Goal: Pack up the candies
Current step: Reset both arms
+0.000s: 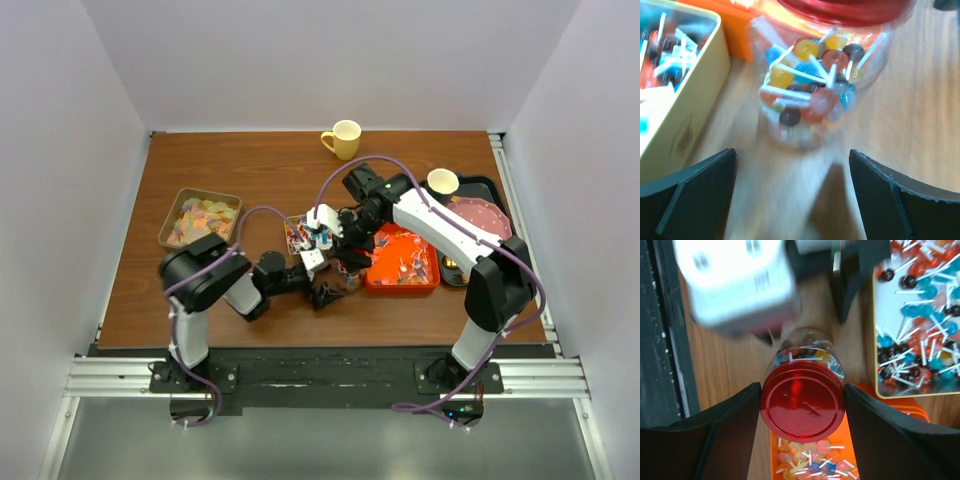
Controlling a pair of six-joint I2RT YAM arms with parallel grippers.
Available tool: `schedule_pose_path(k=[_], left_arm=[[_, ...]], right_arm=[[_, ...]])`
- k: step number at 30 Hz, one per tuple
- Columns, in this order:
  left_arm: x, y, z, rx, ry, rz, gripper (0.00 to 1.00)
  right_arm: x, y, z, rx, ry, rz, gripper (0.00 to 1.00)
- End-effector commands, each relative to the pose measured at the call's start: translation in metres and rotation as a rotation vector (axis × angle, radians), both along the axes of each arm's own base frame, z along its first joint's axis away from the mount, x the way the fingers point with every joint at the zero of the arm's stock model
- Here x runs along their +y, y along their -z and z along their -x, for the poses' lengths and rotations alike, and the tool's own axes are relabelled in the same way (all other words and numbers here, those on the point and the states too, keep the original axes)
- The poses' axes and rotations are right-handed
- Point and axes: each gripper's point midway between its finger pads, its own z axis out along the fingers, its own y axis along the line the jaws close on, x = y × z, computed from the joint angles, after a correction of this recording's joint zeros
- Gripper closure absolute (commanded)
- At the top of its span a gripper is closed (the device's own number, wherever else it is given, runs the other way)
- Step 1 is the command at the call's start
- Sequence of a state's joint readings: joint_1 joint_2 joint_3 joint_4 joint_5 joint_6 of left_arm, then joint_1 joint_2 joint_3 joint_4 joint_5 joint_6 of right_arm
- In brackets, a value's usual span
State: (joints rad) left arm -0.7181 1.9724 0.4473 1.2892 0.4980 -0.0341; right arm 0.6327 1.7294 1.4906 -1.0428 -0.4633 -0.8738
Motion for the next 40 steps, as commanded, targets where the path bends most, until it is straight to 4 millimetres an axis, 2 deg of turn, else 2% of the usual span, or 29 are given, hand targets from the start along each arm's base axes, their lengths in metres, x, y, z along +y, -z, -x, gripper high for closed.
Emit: schedule_pose_path(k=[1, 3, 4, 6, 8, 9, 10, 11, 12, 13, 14, 15, 16, 17, 18, 19, 20, 21, 22, 23, 24, 25, 26, 27, 28, 31, 36, 38, 40], left_arm=[[0.032, -0.009, 0.032, 0.144, 0.024, -0.058, 0.00], [0.041, -0.010, 0.047, 0.172, 0.055, -0.088, 0.00], [0.041, -0.029, 0.048, 0.132, 0.068, -0.065, 0.00], [0.047, -0.035, 0.051, 0.135, 0.068, -0.085, 0.00], [0.047, -0.063, 0.038, 0.093, 0.040, -0.058, 0.00], [0.056, -0.063, 0.031, 0.123, 0.002, -0.084, 0.00], [0.061, -0.076, 0.020, 0.104, -0.038, -0.077, 0.00], [0.062, -0.095, 0.004, 0.076, -0.076, -0.063, 0.00], [0.068, -0.104, -0.008, 0.068, -0.121, -0.064, 0.00], [0.085, -0.107, -0.026, 0.079, -0.217, -0.091, 0.00], [0.088, -0.132, -0.047, 0.040, -0.272, -0.075, 0.00], [0.098, -0.140, -0.061, 0.006, -0.324, -0.100, 0.00], [0.120, -0.140, -0.082, 0.013, -0.446, -0.144, 0.00], [0.128, -0.163, -0.101, -0.025, -0.518, -0.137, 0.00], [0.146, -0.165, -0.115, -0.006, -0.619, -0.159, 0.00], [0.169, -0.168, -0.133, -0.015, -0.758, -0.190, 0.00], [0.179, -0.182, -0.143, -0.034, -0.794, -0.174, 0.00], [0.197, -0.189, -0.153, -0.062, -0.834, -0.170, 0.00], [0.206, -0.191, -0.158, -0.082, -0.849, -0.187, 0.00], [0.214, -0.198, -0.165, -0.111, -0.875, -0.203, 0.00], [0.225, -0.199, -0.170, -0.130, -0.900, -0.237, 0.00], [0.234, -0.198, -0.176, -0.135, -0.929, -0.257, 0.00], [0.237, -0.207, -0.181, -0.157, -0.937, -0.257, 0.00], [0.242, -0.211, -0.185, -0.178, -0.942, -0.272, 0.00], [0.244, -0.216, -0.190, -0.192, -0.947, -0.275, 0.00], [0.243, -0.223, -0.199, -0.209, -0.934, -0.299, 0.00], [0.235, -0.220, -0.207, -0.194, -0.891, -0.316, 0.00], [0.229, -0.221, -0.207, -0.193, -0.862, -0.306, 0.00], [0.221, -0.221, -0.204, -0.203, -0.811, -0.311, 0.00]], right_arm=[[-0.021, 0.006, 0.035, 0.200, 0.047, 0.108, 0.01], [-0.015, -0.005, 0.033, 0.186, 0.041, 0.069, 0.01], [-0.012, -0.011, 0.032, 0.180, 0.036, 0.050, 0.01], [-0.004, -0.031, 0.030, 0.165, 0.019, -0.002, 0.01], [0.003, -0.057, 0.020, 0.116, 0.041, -0.068, 0.01], [0.004, -0.066, 0.016, 0.115, 0.100, -0.091, 0.01], [0.003, -0.078, 0.007, 0.086, 0.155, -0.124, 0.01], [0.003, -0.088, -0.018, 0.027, 0.235, -0.176, 0.01], [-0.006, -0.091, -0.034, 0.007, 0.380, -0.162, 0.01], [-0.013, -0.094, -0.050, -0.033, 0.475, -0.162, 0.01], [-0.024, -0.101, -0.077, -0.103, 0.589, -0.192, 0.01], [-0.033, -0.103, -0.090, -0.115, 0.734, -0.195, 0.01], [-0.054, -0.103, -0.109, -0.202, 0.854, -0.153, 0.01], [-0.068, -0.104, -0.123, -0.269, 0.943, -0.142, 0.01], [-0.078, -0.106, -0.128, -0.302, 1.016, -0.133, 0.01], [-0.105, -0.100, -0.136, -0.400, 1.119, -0.045, 0.01], [-0.115, -0.105, -0.143, -0.451, 1.169, -0.056, 0.01], [-0.124, -0.110, -0.143, -0.479, 1.201, -0.060, 0.01], [-0.133, -0.112, -0.142, -0.507, 1.234, -0.051, 0.01], [-0.148, -0.105, -0.140, -0.527, 1.270, -0.016, 0.01], [-0.155, -0.111, -0.134, -0.540, 1.283, -0.023, 0.01], [-0.161, -0.104, -0.127, -0.535, 1.290, -0.002, 0.01], [-0.170, -0.102, -0.123, -0.542, 1.306, 0.015, 0.01], [-0.177, -0.110, -0.115, -0.560, 1.315, 0.005, 0.01], [-0.184, -0.101, -0.106, -0.555, 1.322, 0.031, 0.01], [-0.204, -0.098, -0.082, -0.556, 1.347, 0.042, 0.01], [-0.250, -0.083, -0.048, -0.538, 1.452, 0.087, 0.01], [-0.260, -0.074, -0.035, -0.494, 1.470, 0.079, 0.01], [-0.256, -0.074, -0.028, -0.444, 1.467, 0.028, 0.01]])
